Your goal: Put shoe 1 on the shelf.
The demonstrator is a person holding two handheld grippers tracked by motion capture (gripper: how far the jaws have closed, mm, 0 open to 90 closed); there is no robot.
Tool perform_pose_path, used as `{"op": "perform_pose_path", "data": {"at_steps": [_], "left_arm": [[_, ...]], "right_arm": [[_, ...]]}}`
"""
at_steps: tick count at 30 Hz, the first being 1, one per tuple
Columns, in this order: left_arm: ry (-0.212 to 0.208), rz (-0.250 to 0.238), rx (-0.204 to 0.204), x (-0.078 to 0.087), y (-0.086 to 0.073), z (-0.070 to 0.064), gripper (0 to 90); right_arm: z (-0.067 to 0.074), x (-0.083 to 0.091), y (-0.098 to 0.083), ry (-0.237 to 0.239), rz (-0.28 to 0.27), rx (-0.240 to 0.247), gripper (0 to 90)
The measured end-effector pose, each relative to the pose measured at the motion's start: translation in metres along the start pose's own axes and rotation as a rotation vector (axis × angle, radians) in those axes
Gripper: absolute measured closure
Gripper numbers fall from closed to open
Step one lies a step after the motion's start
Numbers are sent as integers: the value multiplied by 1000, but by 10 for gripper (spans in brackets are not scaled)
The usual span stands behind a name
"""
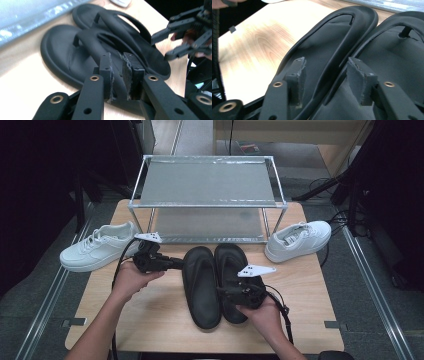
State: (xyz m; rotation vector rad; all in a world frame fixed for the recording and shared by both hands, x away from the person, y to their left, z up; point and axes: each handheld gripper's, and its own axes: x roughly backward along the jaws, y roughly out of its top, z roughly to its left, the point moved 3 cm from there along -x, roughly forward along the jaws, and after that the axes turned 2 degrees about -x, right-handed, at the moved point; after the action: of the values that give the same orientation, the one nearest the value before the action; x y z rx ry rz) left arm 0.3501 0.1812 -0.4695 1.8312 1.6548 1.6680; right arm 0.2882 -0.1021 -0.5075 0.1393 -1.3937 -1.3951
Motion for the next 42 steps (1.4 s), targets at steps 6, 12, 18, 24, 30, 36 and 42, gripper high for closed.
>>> {"op": "perform_pose_path", "data": {"at_steps": [6,12,18,24,30,36,42], "left_arm": [[0,-6,-42,2,25,4,842],[7,2,-67,1,47,9,826],[5,12,-74,0,65,17,833],[3,-7,-101,6,91,22,841],[42,-18,-132,12,122,31,841],[91,10,-161,15,151,44,836],[91,-8,-156,12,173,60,845]], "right_arm": [[3,-8,6,-29,-6,-15,445],[5,-20,7,-65,8,-27,360],[0,-29,7,-107,-8,-87,358],[-5,-38,9,-151,-8,-109,382],[-9,-50,11,-192,18,-117,422],[-12,-56,8,-192,33,-121,466],[-13,-58,8,-185,34,-140,494]]}}
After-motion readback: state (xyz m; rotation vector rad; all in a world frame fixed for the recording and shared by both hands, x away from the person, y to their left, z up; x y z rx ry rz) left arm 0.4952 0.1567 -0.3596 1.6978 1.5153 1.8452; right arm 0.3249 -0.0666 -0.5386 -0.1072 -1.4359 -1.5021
